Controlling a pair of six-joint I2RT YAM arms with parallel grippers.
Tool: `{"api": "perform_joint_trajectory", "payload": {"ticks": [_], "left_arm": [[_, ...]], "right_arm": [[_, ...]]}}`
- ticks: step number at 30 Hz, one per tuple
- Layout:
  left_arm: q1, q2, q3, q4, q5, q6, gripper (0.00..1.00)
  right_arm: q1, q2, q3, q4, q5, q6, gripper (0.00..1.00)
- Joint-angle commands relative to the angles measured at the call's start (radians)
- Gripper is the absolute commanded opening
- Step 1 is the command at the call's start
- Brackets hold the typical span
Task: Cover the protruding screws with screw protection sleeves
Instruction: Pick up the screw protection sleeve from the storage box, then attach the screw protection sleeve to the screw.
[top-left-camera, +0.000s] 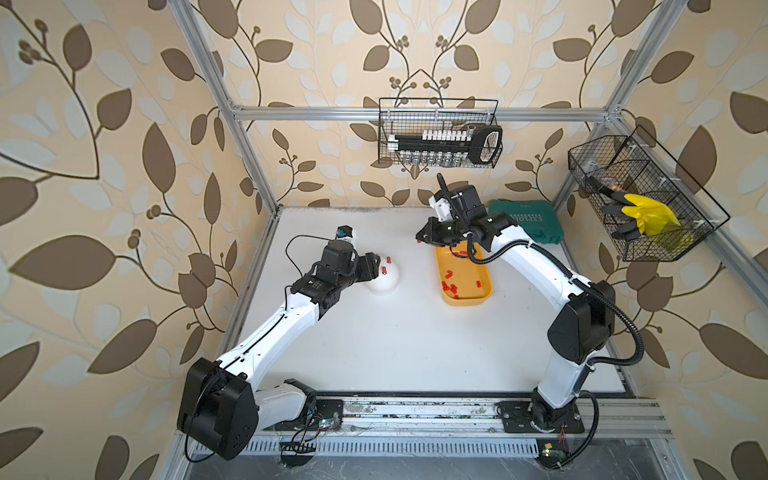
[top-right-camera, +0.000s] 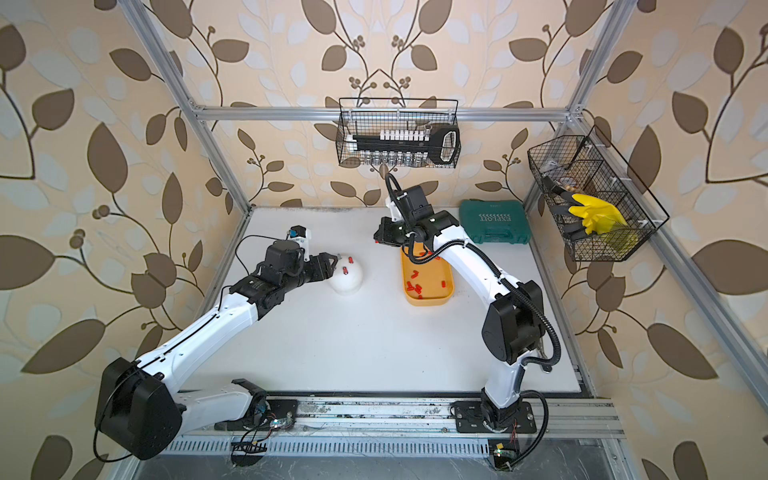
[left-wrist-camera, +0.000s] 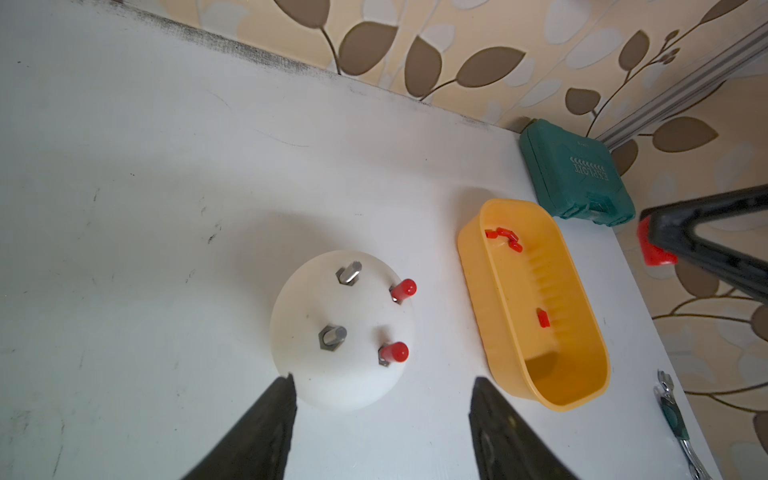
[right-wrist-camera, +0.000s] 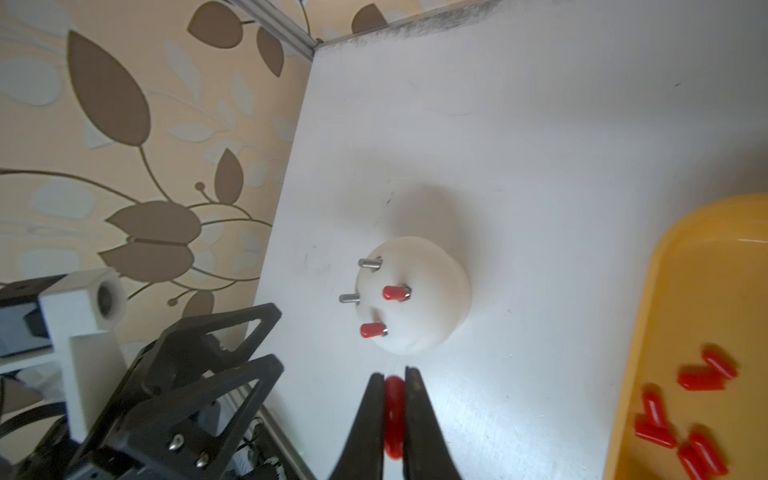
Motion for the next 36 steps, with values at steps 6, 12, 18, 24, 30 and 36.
{"api": "perform_joint_trajectory", "payload": {"ticks": [6, 12, 18, 24, 30, 36], "left_arm": [[0.032, -0.103, -0.061, 0.079, 0.077, -0.03, 0.68], [0.034, -0.141, -0.088, 0.124, 0.113, -0.039, 0.69], [0.04, -0.149, -0.105, 0.106, 0.048, -0.059, 0.68], [0.049, -0.166, -0.137, 0.092, -0.075, -0.082, 0.68], [0.06, -0.171, -0.152, 0.059, -0.135, -0.09, 0.68], [0.062, -0.204, -0.176, 0.051, -0.176, -0.08, 0.67]], "right_arm": [[0.047, 0.022, 0.018, 0.092, -0.21, 0.078, 0.11], [0.05, 0.0, -0.013, 0.134, -0.267, 0.101, 0.11], [0.057, 0.012, -0.025, 0.185, -0.24, 0.063, 0.11], [0.091, 0.065, -0.01, 0.262, -0.112, -0.081, 0.11], [0.11, 0.17, 0.006, 0.379, -0.021, -0.153, 0.1], [0.116, 0.285, 0.066, 0.42, 0.022, -0.203, 0.1]]}}
